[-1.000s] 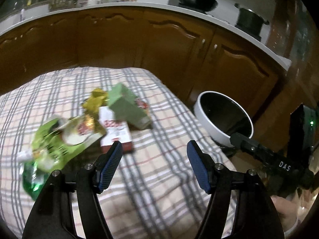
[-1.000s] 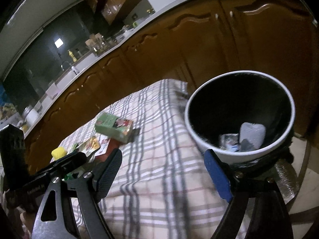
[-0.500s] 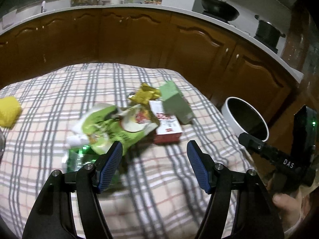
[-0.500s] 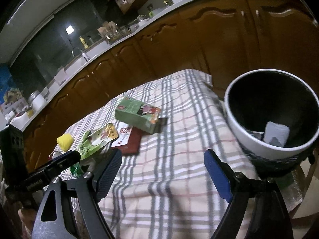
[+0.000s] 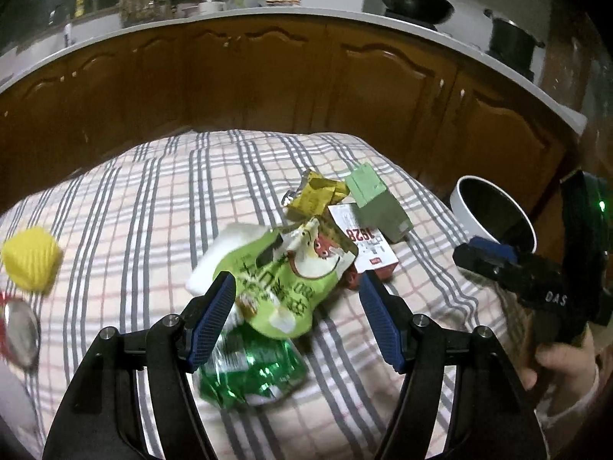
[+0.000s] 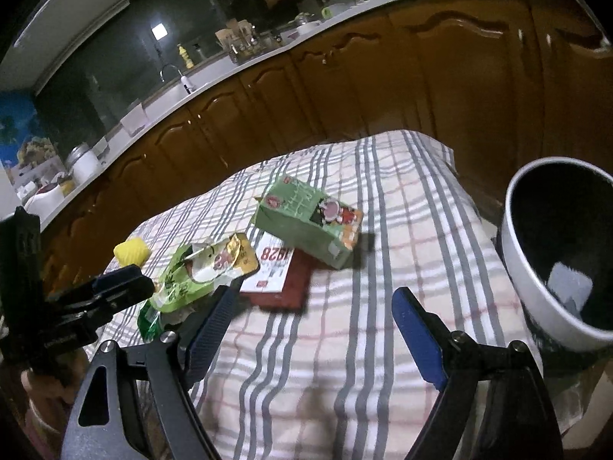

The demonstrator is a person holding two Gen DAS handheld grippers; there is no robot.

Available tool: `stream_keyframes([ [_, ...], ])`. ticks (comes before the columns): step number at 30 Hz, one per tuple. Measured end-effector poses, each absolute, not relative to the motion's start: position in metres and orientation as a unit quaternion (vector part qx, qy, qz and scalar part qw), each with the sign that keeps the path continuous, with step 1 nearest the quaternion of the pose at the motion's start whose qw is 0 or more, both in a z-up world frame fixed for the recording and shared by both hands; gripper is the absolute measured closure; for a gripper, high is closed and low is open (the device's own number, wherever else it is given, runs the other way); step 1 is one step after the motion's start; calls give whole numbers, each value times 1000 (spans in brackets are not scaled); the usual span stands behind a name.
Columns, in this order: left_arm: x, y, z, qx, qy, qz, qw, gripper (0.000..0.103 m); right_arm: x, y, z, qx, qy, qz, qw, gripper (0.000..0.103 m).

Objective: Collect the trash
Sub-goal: 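Move both open tools back from the bin to the table, then grasp the green drink pouch with the left tool while the right tool grasps the green milk carton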

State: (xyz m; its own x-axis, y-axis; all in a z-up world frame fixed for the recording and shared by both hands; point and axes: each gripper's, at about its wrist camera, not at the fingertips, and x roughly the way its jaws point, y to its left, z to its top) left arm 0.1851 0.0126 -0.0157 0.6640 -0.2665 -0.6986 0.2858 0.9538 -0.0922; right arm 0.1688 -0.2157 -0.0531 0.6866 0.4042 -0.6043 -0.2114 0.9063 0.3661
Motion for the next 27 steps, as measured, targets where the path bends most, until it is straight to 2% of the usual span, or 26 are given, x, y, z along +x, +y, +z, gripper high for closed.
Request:
stream_keyframes([
  [13, 236, -1, -45, 68, 439, -170, 879, 36, 209, -217, -60, 120, 374, 184, 901, 17],
  [22, 200, -31, -47, 51, 448, -223, 864, 40, 226, -225, -62, 119, 376, 188, 899, 17],
  [27, 197, -23, -52, 18, 455, -202, 867, 40, 242, -218, -59, 93, 370, 204, 901, 17],
])
